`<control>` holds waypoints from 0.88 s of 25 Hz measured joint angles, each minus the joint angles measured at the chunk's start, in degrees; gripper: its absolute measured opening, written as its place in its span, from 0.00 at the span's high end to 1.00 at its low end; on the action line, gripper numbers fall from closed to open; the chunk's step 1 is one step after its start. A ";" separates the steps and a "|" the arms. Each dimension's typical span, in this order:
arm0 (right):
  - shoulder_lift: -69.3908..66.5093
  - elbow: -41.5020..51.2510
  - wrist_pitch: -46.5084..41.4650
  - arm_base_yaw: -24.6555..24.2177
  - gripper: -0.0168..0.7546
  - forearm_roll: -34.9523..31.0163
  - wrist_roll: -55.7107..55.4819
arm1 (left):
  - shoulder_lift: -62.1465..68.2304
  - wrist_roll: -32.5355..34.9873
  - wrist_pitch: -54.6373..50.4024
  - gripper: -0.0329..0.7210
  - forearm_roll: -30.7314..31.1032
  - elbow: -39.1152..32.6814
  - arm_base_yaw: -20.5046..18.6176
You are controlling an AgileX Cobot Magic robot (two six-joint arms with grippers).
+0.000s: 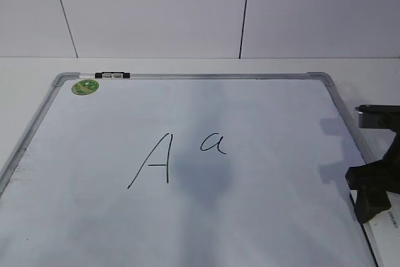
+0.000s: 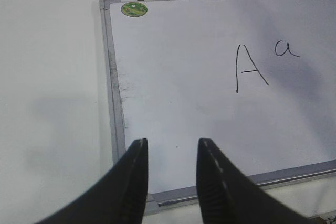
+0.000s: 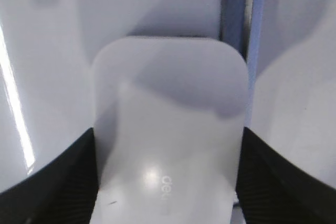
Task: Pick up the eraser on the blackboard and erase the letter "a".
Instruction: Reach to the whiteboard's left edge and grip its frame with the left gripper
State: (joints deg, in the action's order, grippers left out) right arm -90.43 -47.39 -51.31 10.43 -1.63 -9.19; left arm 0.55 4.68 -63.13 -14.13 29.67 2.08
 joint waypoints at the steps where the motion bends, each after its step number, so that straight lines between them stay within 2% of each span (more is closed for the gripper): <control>1: 0.00 0.00 0.00 0.00 0.25 0.00 0.00 | 0.00 0.00 0.00 0.64 0.00 0.00 0.00; 15: -0.08 -0.33 -1.18 0.00 0.25 -0.09 0.00 | 0.00 0.00 0.00 0.64 -0.52 0.00 0.00; 22: -0.39 -4.34 -6.70 0.00 0.25 -0.41 0.00 | 0.00 0.00 0.00 0.64 -0.52 0.00 0.00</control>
State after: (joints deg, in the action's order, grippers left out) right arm -90.81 -51.73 -58.01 10.43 -2.03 -9.19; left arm 0.55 4.68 -63.13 -14.65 29.67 2.08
